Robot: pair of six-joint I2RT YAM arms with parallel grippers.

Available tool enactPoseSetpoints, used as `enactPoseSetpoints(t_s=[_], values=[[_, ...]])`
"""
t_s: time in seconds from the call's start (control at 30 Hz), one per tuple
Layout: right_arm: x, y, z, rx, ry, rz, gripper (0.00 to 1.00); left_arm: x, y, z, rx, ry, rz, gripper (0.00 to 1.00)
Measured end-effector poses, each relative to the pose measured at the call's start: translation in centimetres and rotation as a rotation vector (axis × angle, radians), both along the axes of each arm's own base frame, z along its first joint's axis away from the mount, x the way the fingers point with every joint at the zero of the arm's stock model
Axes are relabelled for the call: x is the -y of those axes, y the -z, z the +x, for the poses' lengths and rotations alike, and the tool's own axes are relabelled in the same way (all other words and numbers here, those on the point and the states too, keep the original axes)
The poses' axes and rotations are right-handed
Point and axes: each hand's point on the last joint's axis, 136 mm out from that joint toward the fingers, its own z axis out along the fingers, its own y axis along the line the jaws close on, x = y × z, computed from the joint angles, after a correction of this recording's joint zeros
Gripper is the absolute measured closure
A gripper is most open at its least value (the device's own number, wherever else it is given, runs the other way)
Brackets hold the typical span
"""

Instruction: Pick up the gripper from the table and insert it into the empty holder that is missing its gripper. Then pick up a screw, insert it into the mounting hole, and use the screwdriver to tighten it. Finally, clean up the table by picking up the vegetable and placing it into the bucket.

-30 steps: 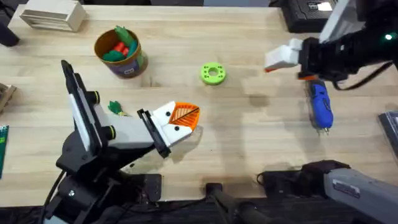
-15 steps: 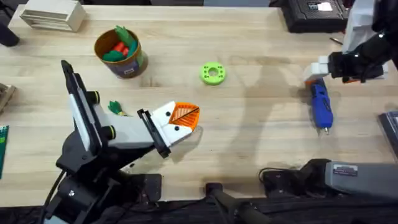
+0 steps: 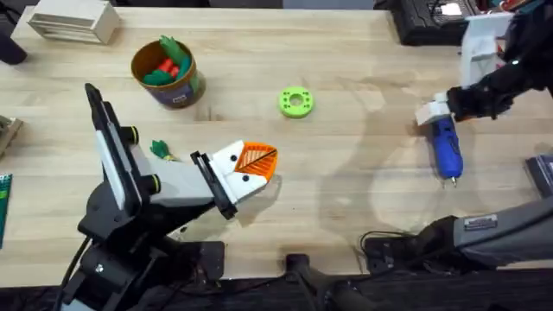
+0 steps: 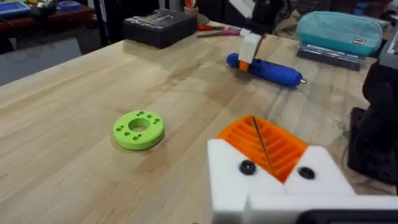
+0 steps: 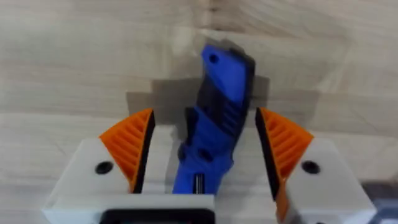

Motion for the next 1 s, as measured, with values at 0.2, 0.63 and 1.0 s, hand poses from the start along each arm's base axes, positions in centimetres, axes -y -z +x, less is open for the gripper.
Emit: enactPoseSetpoints(t_s=[0.2,0.63,1.0], values=[[-0.1,2.2,0.8,-0.018,-0.010,0.035,0.498,0.0,0.0,0.0,0.000,-0.001,0.000,0.994],[0.8,-2.4,2.6,0.151,0.076,-0.022,0.972,0.0,0.0,0.0,0.000,0.000,0.000,0.994],[-1.0,-15.9,1.0,0.585,0.132,-0.097,0.972,0.0,0.0,0.0,0.000,0.000,0.000,0.994]])
